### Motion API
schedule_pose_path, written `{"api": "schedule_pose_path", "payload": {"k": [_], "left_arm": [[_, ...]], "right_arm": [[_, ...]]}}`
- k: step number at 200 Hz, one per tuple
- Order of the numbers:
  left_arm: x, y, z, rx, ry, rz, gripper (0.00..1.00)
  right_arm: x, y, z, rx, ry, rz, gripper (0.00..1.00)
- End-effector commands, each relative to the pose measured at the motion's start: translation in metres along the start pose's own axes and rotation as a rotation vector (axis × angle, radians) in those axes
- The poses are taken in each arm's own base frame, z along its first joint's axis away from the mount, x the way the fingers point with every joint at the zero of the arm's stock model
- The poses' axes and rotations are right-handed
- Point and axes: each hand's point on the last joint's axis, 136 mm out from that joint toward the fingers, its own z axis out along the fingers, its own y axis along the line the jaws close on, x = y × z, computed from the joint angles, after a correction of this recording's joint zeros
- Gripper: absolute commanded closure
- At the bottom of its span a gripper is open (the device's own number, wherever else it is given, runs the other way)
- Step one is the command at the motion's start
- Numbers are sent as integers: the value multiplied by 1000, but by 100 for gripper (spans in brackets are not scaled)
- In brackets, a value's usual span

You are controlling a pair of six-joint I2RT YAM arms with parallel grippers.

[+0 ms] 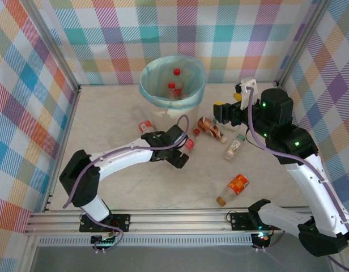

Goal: Put the plastic bottles in the bin

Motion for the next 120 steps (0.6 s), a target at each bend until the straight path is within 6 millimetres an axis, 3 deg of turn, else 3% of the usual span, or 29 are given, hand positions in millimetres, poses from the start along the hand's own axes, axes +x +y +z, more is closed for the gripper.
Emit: {"api": "schedule_pose_path", "payload": {"k": [1, 67, 120], "left_arm": [[0, -2, 10, 37, 41, -55, 5], [26, -11, 45, 87, 174, -84, 15], [30, -17, 47, 121, 195, -74, 32]], "right_arm": [[-18, -1, -3, 9, -57, -11, 21], [-11, -1, -3, 13, -35, -7, 21], [-13, -3, -8, 21, -47, -8, 21]]}}
